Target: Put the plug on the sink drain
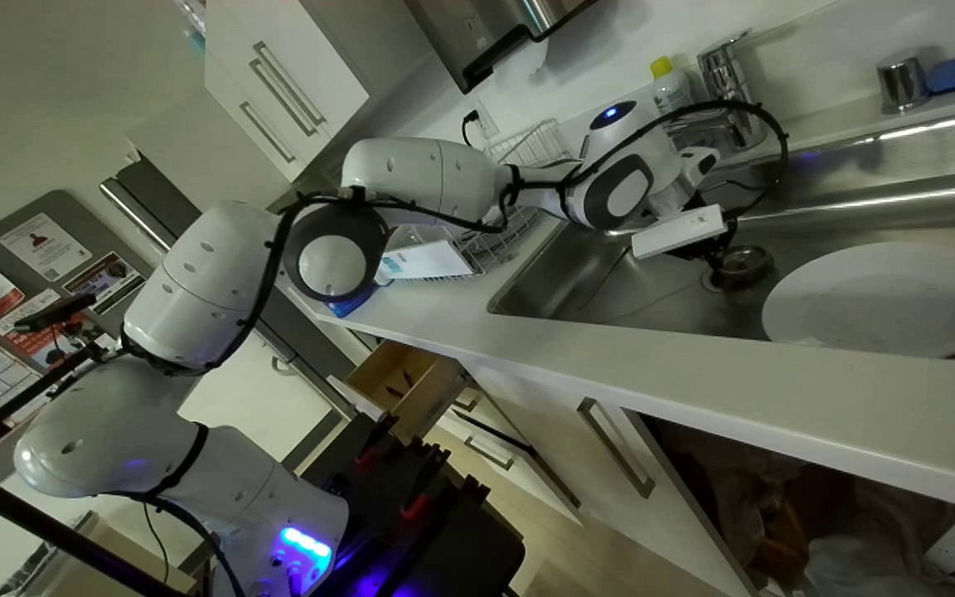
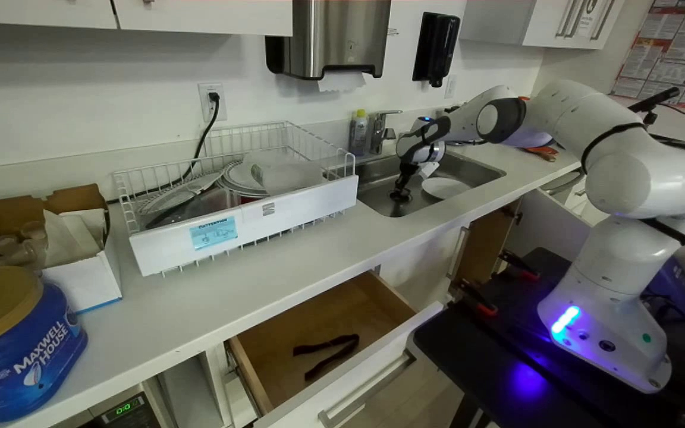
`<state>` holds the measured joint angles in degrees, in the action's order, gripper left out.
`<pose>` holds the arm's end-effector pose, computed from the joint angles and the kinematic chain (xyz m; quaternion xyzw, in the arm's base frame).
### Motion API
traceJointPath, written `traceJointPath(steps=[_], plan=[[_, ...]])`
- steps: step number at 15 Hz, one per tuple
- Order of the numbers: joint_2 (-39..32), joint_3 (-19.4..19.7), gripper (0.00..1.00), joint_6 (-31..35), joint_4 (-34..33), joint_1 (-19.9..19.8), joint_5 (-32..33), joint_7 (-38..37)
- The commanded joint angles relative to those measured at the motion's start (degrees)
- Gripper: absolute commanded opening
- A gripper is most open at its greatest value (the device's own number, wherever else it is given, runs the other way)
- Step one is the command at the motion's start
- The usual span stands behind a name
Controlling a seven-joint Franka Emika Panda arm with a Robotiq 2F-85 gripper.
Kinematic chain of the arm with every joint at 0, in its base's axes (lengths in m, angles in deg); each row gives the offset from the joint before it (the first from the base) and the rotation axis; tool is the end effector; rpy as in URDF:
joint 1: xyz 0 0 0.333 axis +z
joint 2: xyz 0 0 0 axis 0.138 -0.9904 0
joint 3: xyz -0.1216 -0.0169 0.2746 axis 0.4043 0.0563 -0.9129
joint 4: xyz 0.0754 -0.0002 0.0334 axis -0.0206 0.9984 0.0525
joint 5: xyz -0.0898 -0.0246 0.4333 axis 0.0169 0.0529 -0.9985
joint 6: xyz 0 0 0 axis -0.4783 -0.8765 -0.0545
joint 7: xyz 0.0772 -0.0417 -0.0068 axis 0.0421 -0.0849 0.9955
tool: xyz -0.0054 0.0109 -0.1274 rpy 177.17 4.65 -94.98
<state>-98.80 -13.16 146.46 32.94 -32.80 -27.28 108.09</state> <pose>0.7559 -0.2920 0.0083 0.9793 0.1691 0.1077 0.0291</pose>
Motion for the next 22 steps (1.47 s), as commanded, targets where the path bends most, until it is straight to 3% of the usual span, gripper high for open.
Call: traceJointPath(steps=[1,6,7,9,12,17,22], plan=[[-1.6,-1.0,0.01,-4.5,-3.8,-0.3,-1.9,3.3],[-3.6,-0.4,0.01,-5.0,-6.3,0.3,-2.2,3.7],[-4.6,0.5,0.29,-3.0,-6.7,1.4,-1.7,2.2],[-5.2,-0.1,0.36,-2.1,-5.3,2.6,-0.6,0.7],[-5.2,0.2,0.59,1.3,-2.5,5.3,-0.2,-1.4],[0.7,-0.6,0.96,0.1,-0.6,2.0,-1.2,1.2],[8.3,-0.5,1.00,-5.0,3.3,-0.2,-2.1,-0.1]])
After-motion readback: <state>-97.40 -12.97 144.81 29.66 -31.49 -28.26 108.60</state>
